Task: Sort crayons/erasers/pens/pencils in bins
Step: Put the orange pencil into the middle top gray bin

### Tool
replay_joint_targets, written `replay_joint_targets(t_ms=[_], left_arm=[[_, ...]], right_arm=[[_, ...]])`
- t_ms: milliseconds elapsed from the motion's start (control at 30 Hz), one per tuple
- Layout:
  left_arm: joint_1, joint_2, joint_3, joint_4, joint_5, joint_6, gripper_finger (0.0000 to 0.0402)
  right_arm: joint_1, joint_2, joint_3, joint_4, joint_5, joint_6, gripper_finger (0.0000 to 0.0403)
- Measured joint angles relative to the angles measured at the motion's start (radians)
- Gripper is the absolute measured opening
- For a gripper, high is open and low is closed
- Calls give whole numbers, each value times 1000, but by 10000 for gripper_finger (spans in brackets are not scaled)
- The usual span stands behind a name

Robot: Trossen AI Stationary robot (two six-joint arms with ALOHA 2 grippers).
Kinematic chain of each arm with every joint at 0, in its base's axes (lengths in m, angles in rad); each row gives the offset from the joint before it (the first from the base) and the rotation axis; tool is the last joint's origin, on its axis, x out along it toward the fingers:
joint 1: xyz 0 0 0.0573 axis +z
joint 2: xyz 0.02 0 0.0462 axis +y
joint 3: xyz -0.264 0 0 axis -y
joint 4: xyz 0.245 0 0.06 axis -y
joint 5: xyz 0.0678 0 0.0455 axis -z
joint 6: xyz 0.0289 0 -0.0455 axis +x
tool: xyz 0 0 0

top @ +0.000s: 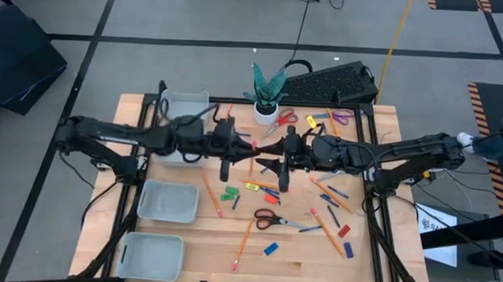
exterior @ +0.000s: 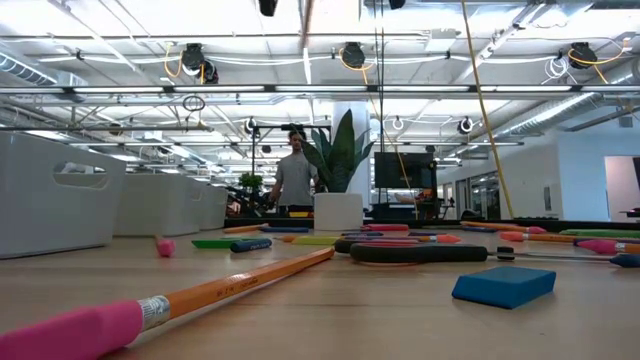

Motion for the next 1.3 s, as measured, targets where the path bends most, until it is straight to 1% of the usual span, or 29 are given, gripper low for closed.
replay_joint_targets(t_ms=[100, 167, 233, 300, 367, 467, 600, 767, 933, 1100, 1300], left_arm=[[17, -14, 163, -427, -43, 46, 21], [31, -15, 265, -652, -83, 54, 26], [45, -18, 329, -871, -118, 43, 28], [65, -15, 363, -1032, -145, 15, 26], [95, -14, 368, -1183, -161, -24, 22], [150, -4, 347, -1329, -203, -73, 22], [226, 47, 280, -1405, -217, -79, 25], [295, 124, 174, -1394, -266, -20, 29], [339, 193, 88, -1380, -268, 42, 25], [366, 249, 44, -1382, -268, 51, 32], [390, 316, 21, -1348, -269, 51, 24]], right_arm=[[-1, -18, 0, -40, 0, -6, 191], [-1, -27, 0, -77, 3, -5, 205], [0, -28, 0, -119, 12, 2, 211], [5, -27, 0, -163, 25, 9, 213], [7, -26, 0, -192, 29, 12, 214], [16, -19, 0, -216, 31, 22, 214], [33, -20, 0, -234, 81, 22, 214], [59, -19, 0, -234, 106, 25, 215], [84, -19, 0, -241, 146, 46, 215], [92, -19, 0, -241, 157, 59, 215], [91, -19, 0, -242, 157, 63, 215]])
